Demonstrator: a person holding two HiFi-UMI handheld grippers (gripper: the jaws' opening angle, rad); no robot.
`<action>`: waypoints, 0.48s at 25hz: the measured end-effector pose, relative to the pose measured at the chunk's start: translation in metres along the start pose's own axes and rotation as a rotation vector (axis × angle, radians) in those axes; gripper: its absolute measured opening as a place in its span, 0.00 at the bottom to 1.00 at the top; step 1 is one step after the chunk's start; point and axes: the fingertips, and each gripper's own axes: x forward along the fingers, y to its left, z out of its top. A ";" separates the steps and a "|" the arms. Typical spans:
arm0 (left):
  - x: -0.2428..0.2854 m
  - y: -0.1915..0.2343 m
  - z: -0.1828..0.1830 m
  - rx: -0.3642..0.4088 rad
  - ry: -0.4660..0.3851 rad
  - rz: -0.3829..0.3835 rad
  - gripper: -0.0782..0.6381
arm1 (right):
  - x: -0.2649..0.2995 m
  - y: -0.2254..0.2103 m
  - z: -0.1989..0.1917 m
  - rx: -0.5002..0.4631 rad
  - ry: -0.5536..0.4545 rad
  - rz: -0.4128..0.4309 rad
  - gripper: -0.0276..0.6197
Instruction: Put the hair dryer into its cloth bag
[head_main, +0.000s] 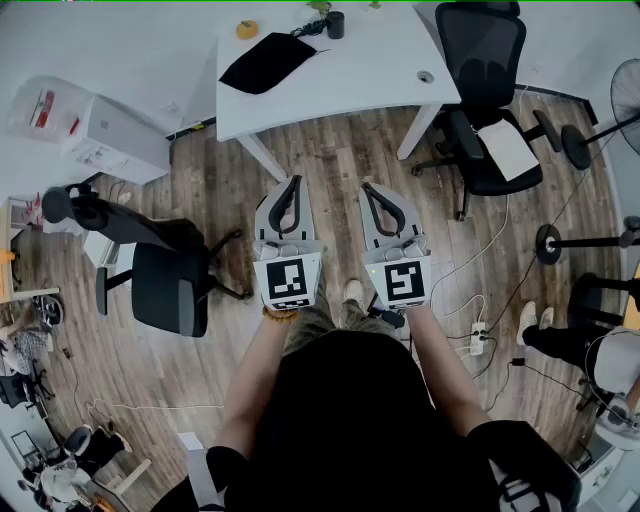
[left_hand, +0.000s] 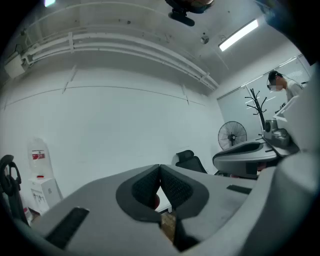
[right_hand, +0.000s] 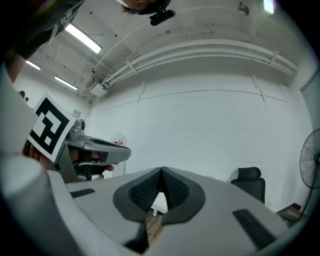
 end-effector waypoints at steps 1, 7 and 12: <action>0.006 0.003 -0.003 -0.004 0.000 -0.003 0.14 | 0.005 -0.001 -0.002 0.020 0.001 -0.007 0.09; 0.048 0.021 -0.010 -0.023 -0.007 -0.035 0.14 | 0.043 -0.013 -0.006 0.074 0.019 -0.020 0.09; 0.092 0.046 0.004 -0.027 -0.033 -0.062 0.14 | 0.088 -0.026 0.002 0.045 0.025 -0.024 0.09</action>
